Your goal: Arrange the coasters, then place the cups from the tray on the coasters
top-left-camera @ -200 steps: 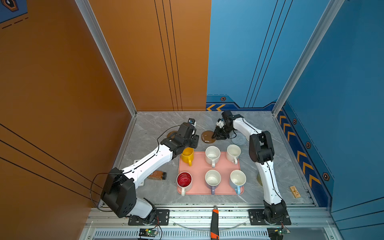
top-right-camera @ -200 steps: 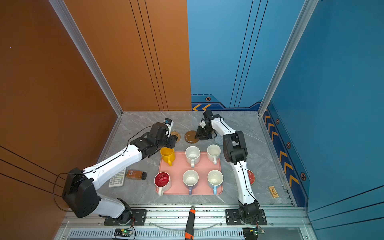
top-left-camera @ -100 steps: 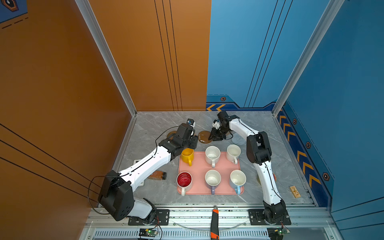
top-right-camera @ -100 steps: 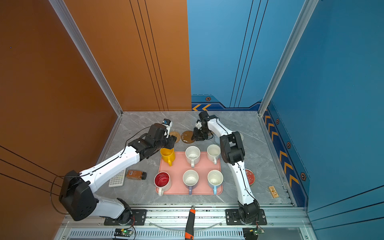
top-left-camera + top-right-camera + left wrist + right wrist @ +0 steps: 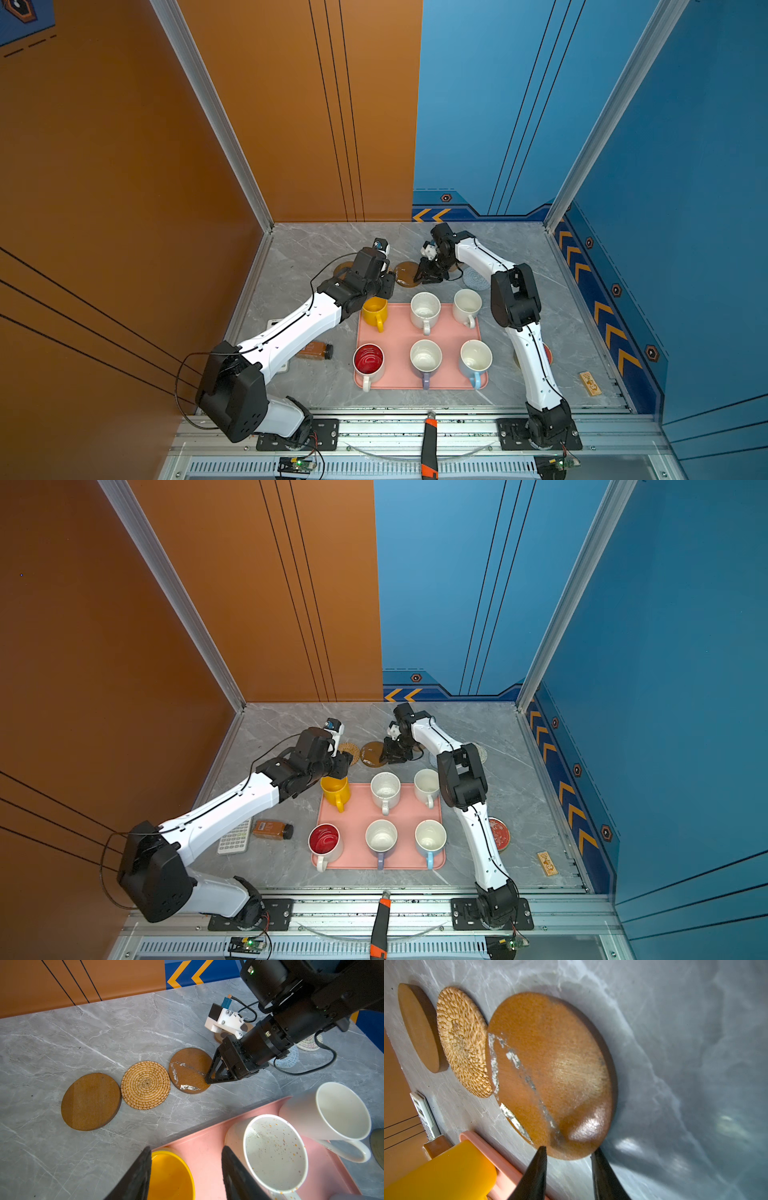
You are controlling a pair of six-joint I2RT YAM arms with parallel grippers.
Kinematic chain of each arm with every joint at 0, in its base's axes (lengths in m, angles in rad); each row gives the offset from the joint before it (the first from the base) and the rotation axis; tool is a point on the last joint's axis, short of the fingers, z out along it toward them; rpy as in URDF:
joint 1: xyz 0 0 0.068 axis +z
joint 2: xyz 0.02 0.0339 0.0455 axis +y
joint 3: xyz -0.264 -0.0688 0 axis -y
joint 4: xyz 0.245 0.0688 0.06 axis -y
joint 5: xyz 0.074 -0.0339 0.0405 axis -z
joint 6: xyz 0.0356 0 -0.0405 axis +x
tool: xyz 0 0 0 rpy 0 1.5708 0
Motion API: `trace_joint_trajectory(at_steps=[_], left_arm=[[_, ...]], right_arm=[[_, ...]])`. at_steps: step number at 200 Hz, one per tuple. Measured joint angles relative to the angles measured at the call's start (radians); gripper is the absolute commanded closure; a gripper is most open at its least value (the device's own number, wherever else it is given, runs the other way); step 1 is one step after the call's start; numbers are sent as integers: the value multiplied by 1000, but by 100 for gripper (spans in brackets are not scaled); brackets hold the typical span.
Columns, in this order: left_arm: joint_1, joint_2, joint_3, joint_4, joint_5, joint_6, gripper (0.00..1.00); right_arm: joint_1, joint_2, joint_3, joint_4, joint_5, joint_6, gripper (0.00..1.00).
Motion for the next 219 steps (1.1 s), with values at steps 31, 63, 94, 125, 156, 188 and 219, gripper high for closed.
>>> trace_joint_trajectory(at_steps=[31, 63, 94, 125, 156, 188, 219], left_arm=[[0, -6, 0, 0, 0, 0, 44], [0, -9, 0, 0, 0, 0, 44], [0, -11, 0, 0, 0, 0, 44], [0, -12, 0, 0, -5, 0, 44], [0, -12, 0, 0, -7, 0, 44], [0, -12, 0, 0, -7, -1, 44], [0, -12, 0, 0, -7, -4, 45]], right_arm=[[-5, -7, 0, -11, -1, 0, 56], [-30, -32, 0, -27, -1, -8, 53], [-88, -86, 9, -34, 4, -15, 53], [-155, -112, 43, -34, 68, -23, 56], [-192, -108, 84, -38, 158, -24, 53], [-198, -48, 197, -41, 227, -26, 48], [-211, 54, 297, -40, 246, -23, 46]])
